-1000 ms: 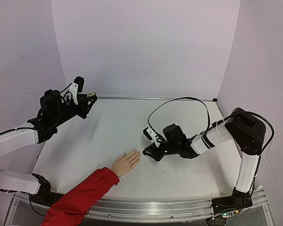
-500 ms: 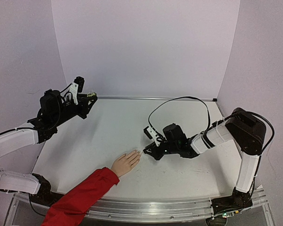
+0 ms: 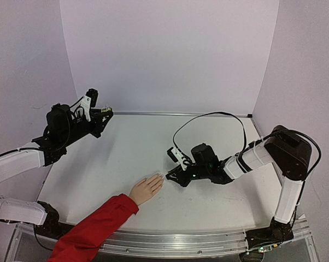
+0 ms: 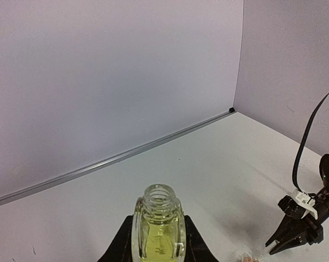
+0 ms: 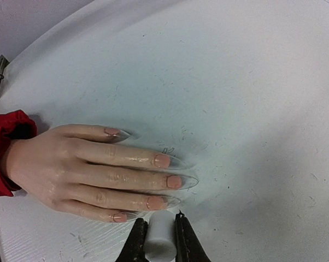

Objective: Paint the nails

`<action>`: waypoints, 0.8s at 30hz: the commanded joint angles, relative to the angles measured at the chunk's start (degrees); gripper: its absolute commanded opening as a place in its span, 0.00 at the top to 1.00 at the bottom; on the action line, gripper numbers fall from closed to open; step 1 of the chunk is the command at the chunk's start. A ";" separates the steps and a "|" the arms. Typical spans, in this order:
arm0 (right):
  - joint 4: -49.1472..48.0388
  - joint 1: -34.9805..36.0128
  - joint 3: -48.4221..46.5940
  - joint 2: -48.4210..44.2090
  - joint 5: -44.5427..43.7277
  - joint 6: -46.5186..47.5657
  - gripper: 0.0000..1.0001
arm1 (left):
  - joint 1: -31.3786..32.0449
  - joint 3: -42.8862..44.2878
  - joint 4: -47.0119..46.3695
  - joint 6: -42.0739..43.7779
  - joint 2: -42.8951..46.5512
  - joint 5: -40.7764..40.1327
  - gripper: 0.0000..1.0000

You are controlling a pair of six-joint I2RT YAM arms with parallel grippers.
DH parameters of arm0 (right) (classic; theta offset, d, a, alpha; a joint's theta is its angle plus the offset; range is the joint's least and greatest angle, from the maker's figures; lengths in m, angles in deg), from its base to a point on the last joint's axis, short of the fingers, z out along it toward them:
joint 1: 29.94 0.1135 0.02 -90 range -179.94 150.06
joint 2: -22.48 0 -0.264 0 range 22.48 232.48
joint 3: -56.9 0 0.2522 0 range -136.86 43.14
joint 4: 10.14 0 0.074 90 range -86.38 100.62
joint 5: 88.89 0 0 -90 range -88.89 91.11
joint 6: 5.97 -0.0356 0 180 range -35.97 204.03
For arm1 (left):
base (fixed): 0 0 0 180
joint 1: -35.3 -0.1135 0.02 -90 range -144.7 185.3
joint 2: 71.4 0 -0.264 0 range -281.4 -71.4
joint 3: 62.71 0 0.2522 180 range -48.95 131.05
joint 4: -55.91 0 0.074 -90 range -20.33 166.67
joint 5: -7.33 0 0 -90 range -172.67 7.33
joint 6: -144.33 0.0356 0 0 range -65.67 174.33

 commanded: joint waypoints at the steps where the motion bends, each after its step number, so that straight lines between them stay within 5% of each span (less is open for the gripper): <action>1: -1.41 0.38 -0.57 -1.67 2.02 0.01 1.00 | -0.39 1.30 -3.86 -0.88 0.84 0.30 1.00; 24: -0.26 0.54 -2.50 0.78 2.01 0.18 1.00 | -0.39 1.42 -3.86 -0.98 0.08 0.91 1.00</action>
